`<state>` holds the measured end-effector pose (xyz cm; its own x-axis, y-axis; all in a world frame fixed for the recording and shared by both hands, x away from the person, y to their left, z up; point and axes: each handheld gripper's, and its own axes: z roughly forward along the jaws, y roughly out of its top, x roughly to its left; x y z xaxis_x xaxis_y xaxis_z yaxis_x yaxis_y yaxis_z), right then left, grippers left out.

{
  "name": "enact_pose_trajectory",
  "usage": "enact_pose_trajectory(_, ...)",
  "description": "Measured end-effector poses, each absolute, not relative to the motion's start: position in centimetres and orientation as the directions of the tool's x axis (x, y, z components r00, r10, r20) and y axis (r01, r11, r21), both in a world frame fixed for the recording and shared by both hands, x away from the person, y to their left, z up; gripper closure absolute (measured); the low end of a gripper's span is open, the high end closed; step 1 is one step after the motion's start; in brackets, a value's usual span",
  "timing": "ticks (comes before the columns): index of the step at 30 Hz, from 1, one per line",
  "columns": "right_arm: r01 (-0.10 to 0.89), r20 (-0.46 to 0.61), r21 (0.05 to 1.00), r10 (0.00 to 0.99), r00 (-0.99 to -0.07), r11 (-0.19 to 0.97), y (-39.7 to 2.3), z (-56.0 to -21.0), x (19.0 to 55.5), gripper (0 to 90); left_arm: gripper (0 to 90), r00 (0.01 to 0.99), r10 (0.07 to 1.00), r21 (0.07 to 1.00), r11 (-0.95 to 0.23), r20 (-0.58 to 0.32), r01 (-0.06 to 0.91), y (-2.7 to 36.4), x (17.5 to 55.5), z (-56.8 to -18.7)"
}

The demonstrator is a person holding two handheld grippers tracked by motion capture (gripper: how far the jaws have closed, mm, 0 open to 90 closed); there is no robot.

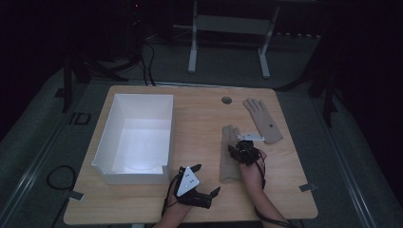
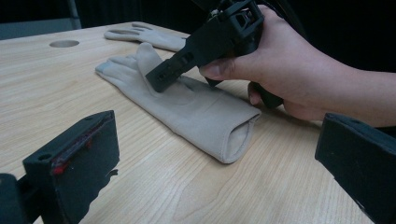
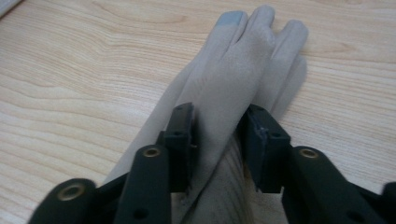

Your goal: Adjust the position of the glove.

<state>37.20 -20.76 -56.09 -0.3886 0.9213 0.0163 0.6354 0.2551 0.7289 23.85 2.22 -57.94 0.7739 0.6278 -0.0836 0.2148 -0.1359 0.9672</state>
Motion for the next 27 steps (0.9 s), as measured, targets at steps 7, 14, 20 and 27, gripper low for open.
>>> enact_pose_trajectory(7,0.575,-0.028,0.767,0.91,-0.414,0.286,-21.3,-54.8,36.9,49.6,0.2,0.774,0.628,0.967,-0.136,-0.083,0.214,2.2,23.8,-57.9)
enact_pose_trajectory(14,0.496,-0.056,0.811,0.886,-0.461,0.309,-24.3,-52.1,37.8,47.7,0.2,0.773,0.629,0.967,-0.136,-0.083,0.215,2.2,23.8,-57.9)
enact_pose_trajectory(20,0.466,-0.074,0.828,0.885,-0.46,0.311,-27.6,-50.9,39.4,47.6,0.2,0.772,0.63,0.967,-0.134,-0.086,0.217,2.2,23.9,-57.9)
enact_pose_trajectory(27,0.489,-0.064,0.822,0.9,-0.431,0.292,-31.1,-50.5,42.2,48.8,0.2,0.772,0.629,0.966,-0.133,-0.089,0.219,2.2,23.9,-57.9)
